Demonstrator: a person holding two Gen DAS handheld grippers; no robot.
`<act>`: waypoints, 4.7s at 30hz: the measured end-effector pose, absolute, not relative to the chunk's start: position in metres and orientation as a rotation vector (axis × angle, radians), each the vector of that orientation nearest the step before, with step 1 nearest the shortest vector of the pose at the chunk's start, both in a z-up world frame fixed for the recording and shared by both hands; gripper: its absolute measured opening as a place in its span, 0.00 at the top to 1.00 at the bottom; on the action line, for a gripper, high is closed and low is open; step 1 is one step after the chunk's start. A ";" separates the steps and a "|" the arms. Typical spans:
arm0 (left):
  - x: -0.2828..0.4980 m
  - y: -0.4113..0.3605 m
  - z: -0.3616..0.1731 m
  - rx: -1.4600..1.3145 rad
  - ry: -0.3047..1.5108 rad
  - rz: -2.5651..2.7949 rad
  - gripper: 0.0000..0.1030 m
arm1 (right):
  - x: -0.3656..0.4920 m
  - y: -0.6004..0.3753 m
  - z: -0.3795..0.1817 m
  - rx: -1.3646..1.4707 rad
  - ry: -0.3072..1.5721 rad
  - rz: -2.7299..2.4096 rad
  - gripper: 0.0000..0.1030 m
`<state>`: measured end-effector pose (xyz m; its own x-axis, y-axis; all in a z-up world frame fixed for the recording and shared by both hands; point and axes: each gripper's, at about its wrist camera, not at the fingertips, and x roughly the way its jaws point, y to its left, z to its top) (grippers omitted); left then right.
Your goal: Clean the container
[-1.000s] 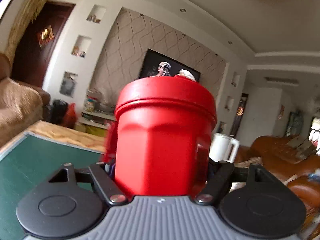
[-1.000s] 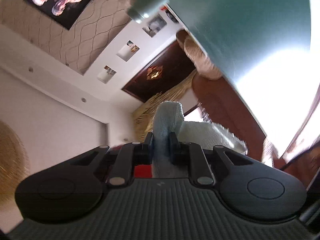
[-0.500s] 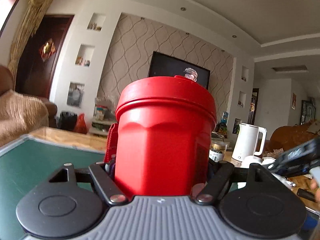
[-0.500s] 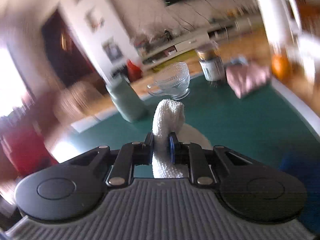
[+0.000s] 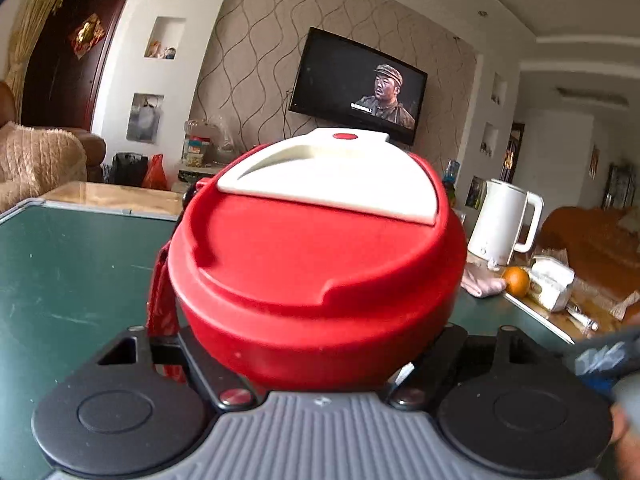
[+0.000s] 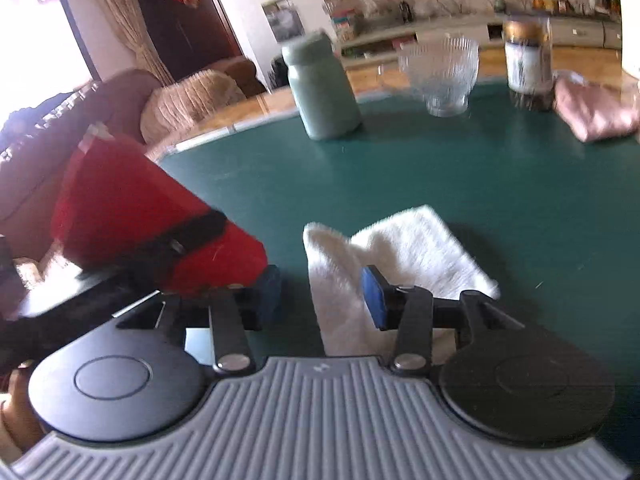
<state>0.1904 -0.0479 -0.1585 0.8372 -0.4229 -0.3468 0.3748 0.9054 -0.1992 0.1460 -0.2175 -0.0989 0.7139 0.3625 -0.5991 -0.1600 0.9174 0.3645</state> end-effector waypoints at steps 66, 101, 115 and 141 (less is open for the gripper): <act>0.220 -0.050 -0.155 0.085 0.718 -0.293 0.14 | 0.145 -0.204 -0.099 0.113 0.585 0.030 0.42; 0.351 -0.160 -0.127 0.281 0.740 -0.639 0.17 | 0.380 -0.291 -0.150 0.703 1.102 0.491 0.01; 0.201 -0.103 -0.130 0.311 0.281 -0.530 0.17 | 0.240 -0.209 -0.087 0.089 0.590 0.638 0.04; 0.159 -0.031 -0.124 0.142 0.446 -0.446 0.12 | 0.171 -0.180 -0.052 0.110 0.603 0.647 0.07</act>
